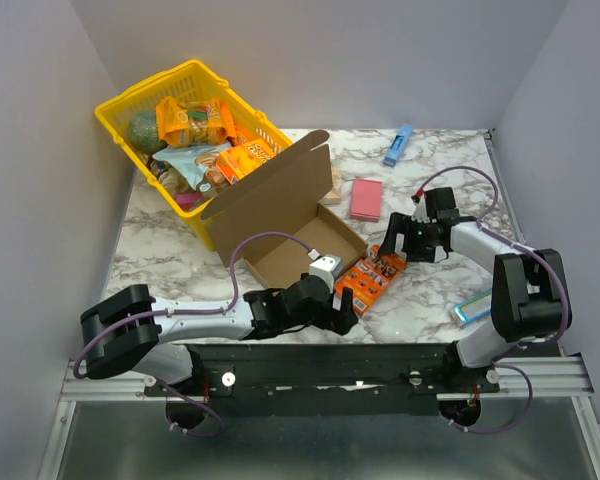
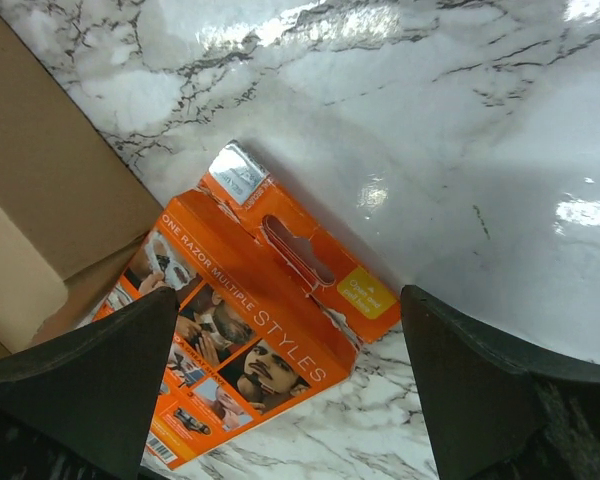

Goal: Fold the paper box

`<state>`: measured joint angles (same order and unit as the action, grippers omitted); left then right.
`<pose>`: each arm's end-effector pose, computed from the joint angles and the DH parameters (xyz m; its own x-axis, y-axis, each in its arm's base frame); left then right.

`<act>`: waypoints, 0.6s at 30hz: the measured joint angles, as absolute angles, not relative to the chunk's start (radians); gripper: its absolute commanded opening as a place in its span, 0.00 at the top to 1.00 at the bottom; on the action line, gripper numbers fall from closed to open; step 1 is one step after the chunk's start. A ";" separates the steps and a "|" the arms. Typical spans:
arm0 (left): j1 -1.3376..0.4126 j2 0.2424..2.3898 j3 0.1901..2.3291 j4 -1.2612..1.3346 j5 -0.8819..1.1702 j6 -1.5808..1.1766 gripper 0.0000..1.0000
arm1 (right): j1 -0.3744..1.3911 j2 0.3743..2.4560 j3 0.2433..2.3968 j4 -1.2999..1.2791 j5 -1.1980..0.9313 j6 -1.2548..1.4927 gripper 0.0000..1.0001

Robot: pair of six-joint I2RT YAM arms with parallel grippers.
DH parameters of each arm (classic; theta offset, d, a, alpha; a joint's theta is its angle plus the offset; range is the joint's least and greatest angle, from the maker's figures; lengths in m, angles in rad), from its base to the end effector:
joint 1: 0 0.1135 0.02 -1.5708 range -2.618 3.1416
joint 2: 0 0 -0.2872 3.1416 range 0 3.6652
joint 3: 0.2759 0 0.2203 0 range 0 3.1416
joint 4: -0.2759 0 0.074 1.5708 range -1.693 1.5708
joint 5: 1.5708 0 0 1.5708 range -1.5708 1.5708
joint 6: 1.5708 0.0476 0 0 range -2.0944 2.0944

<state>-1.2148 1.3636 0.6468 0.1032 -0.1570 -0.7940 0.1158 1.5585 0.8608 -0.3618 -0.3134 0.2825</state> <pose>0.0973 -0.2403 0.2309 -0.7691 0.0474 -0.6373 0.4746 0.7102 -0.5200 0.2723 0.0464 0.2065 -0.9043 0.1618 -0.3950 -0.0080 0.9188 0.3946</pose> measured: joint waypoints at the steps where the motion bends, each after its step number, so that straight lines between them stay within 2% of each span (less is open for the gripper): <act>1: -1.214 1.364 0.646 0.105 -0.157 -0.794 0.04 | 0.117 1.572 0.861 -0.361 -0.328 0.278 0.00; 11: -1.206 1.349 0.583 0.118 -0.167 -0.794 0.02 | 0.283 1.571 0.839 -0.340 -0.341 0.291 0.04; 18: -1.205 1.235 0.522 0.062 -0.184 -0.814 0.02 | 0.355 1.429 0.692 -0.292 -0.342 0.377 0.05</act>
<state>-1.2053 1.2350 0.5224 0.0624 -0.1837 -0.8143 0.3550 1.4288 0.6922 -0.2916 -0.3424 0.3775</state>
